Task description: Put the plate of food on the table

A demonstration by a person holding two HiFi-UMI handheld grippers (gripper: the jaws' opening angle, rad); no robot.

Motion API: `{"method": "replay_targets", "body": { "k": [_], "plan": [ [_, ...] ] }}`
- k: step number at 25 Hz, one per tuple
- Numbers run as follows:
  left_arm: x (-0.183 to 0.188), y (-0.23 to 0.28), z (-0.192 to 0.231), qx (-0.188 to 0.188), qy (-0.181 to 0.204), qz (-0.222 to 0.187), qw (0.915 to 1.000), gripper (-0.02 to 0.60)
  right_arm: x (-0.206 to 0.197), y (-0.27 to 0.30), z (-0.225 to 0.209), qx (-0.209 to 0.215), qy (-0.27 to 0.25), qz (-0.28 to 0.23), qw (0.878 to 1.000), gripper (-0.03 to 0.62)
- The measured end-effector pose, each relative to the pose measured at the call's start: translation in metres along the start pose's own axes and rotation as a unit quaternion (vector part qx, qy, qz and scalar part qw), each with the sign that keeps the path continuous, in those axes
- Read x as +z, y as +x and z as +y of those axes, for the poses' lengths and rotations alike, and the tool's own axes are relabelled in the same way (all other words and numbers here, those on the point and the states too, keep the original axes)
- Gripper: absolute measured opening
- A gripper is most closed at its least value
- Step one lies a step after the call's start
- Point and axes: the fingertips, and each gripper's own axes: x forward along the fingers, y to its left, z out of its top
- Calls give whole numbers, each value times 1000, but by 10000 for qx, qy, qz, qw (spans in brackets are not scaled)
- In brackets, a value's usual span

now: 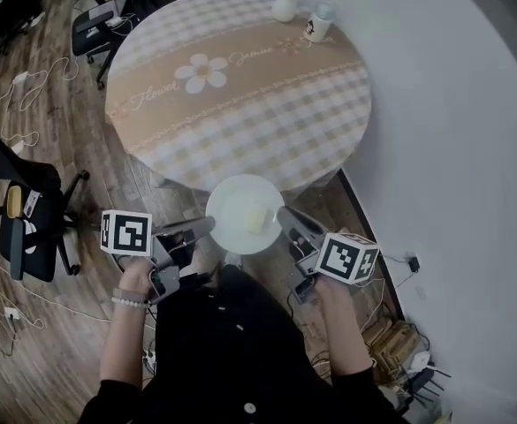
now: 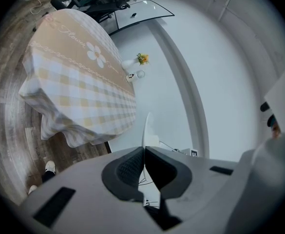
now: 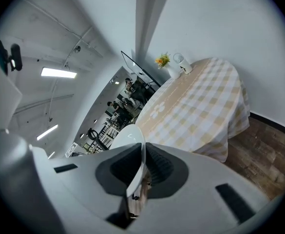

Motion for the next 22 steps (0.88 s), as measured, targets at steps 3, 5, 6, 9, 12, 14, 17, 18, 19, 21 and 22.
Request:
{"method": "replay_targets", "body": {
  "k": [3, 5, 6, 9, 12, 14, 17, 18, 19, 21, 22],
  "plan": [
    [6, 13, -8, -21, -582, -150, 9982, 6, 14, 4, -8, 51, -11, 63, 10000, 14],
    [14, 19, -5, 8, -434, -163, 9989, 6, 22, 7, -14, 86, -5, 89, 9999, 14],
    [19, 22, -2, 33, -189, -143, 9997, 6, 25, 9, -17, 106, 1, 96, 9999, 14],
    [24, 30, -3, 52, -379, -212, 9990, 6, 35, 12, -23, 154, -4, 113, 9998, 14],
    [26, 36, -9, 58, -656, -265, 9975, 6, 41, 11, -27, 177, 8, 125, 9998, 14],
    [28, 40, -11, 51, -661, -269, 9974, 6, 44, 12, -31, 187, 43, 122, 9997, 14],
    [34, 44, -10, 56, -582, -274, 9979, 6, 48, 13, -34, 190, 87, 133, 9997, 14],
    [36, 45, -9, 61, -465, -257, 9986, 6, 50, 14, -35, 195, 97, 134, 9997, 14],
    [39, 45, -8, 67, -335, -240, 9991, 6, 51, 14, -35, 202, 103, 135, 9997, 14],
    [44, 45, -6, 76, -187, -226, 9995, 6, 54, 16, -35, 201, 98, 143, 9996, 14],
    [45, 46, -6, 72, -259, -241, 9993, 6, 56, 18, -35, 196, 91, 147, 9997, 14]
  ]
}}
